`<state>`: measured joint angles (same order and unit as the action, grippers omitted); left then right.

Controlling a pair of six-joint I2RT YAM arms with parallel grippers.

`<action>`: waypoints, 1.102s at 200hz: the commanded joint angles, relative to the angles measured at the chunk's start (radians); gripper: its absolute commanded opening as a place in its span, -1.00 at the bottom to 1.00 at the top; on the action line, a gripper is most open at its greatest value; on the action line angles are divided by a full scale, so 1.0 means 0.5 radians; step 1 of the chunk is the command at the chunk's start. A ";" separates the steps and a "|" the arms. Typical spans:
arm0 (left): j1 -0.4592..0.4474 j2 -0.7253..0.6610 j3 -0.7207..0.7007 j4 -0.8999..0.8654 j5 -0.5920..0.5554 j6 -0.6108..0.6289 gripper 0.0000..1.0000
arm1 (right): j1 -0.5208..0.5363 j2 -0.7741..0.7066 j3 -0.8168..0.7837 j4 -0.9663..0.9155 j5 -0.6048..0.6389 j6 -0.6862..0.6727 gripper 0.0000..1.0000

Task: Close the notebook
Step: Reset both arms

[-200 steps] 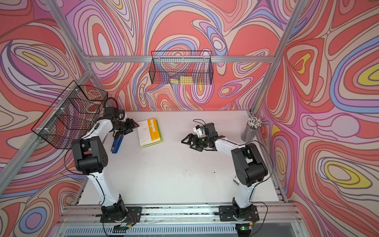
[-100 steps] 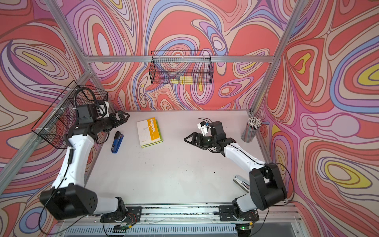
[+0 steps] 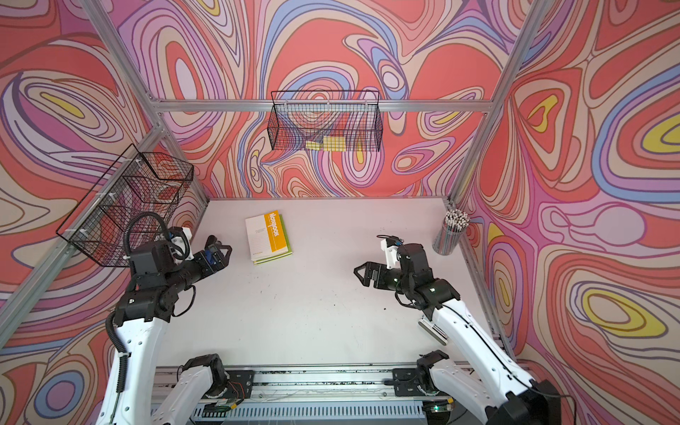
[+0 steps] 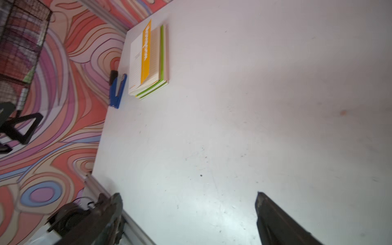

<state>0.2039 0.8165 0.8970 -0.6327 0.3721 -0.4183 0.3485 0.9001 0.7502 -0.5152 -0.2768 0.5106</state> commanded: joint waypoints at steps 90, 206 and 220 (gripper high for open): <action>-0.256 -0.260 -1.156 1.513 -0.974 0.132 1.00 | 0.010 -0.227 -0.395 0.500 1.509 -0.362 0.97; -0.334 0.898 -1.306 2.940 -0.933 0.547 1.00 | -0.026 0.239 -1.100 2.343 1.753 -0.858 0.97; -0.334 0.945 -1.236 2.861 -0.942 0.557 1.00 | -0.028 0.414 -1.134 2.569 1.722 -0.883 0.97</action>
<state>0.0383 1.2572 0.2146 0.7399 -0.1158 -0.1898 0.3401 1.0122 0.2123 0.4751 0.6216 0.1234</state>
